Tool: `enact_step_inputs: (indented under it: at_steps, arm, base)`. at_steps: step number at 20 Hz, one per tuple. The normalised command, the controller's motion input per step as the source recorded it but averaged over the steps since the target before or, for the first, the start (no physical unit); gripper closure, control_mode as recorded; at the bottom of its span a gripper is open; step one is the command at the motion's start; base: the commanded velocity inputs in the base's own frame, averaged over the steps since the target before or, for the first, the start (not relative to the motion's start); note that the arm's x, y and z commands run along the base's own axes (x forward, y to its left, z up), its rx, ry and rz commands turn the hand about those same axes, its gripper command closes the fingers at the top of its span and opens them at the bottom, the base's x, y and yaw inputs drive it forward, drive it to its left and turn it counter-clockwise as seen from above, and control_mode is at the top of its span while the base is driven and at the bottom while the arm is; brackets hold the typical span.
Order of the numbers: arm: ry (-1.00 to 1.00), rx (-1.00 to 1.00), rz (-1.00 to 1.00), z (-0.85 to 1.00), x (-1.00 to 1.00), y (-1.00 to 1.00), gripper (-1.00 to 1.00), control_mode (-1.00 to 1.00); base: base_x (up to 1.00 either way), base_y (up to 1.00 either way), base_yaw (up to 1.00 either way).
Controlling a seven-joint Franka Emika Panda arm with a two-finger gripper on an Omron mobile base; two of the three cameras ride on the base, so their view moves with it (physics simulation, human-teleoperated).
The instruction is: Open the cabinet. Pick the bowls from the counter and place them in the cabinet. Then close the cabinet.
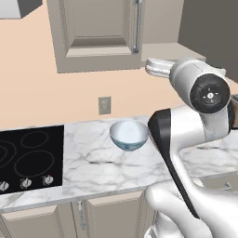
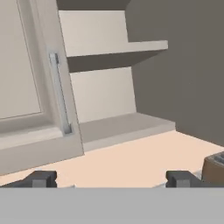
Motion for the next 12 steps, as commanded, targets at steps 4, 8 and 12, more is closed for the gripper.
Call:
enact_step_inputs:
  at_steps: [4, 8, 12]
  arm:
    - [-0.71, 0.0, 0.37, 0.0, 0.0, 0.02, -1.0, -1.0]
    - [-0.35, -0.01, 0.31, 0.0, 0.15, 0.0, -1.0, -1.0]
    - [-0.04, 0.0, 0.19, 0.0, 0.58, 0.0, -1.0, -1.0]
  base:
    - [0.0, 0.0, 0.0]
    - [0.0, 0.0, 0.0]
    - [0.0, 0.0, 0.0]
